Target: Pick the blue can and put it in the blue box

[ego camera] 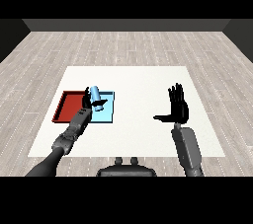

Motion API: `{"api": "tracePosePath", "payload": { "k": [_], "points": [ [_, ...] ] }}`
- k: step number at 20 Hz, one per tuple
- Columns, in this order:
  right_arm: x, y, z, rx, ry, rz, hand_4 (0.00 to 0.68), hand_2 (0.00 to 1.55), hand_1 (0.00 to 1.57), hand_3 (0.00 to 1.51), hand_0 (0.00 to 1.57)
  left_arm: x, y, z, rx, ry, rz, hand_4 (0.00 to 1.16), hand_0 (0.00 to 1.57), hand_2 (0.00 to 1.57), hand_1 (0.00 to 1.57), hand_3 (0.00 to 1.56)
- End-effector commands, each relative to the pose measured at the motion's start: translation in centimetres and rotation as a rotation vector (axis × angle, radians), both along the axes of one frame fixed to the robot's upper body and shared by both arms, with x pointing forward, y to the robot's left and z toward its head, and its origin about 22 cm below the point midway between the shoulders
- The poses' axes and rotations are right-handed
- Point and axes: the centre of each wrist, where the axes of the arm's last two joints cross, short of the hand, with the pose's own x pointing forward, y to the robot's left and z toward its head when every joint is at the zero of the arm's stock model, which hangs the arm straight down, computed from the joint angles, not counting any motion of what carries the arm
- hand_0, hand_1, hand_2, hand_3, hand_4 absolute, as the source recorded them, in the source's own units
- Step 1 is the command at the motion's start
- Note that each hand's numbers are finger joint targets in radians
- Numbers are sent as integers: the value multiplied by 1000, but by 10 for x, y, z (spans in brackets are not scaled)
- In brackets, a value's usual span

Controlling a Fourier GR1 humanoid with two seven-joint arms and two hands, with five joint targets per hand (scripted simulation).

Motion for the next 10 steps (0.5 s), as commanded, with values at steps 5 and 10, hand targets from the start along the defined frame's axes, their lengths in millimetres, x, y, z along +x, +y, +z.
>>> {"api": "tracePosePath", "payload": {
  "k": [5, 10],
  "points": [
    [-2, 4, -13, -56, 43, 16, 0, 0, 0, 0, 0, 18, -41, 51, -204, -523, -453, 0, 0, 0, 0, 0],
    [-13, -8, -38, -114, 95, 60, 0, 0, 0, 0, 0, -16, -24, 27, -409, -537, -618, 0, 0, 0, 0, 0]
  ]
}}
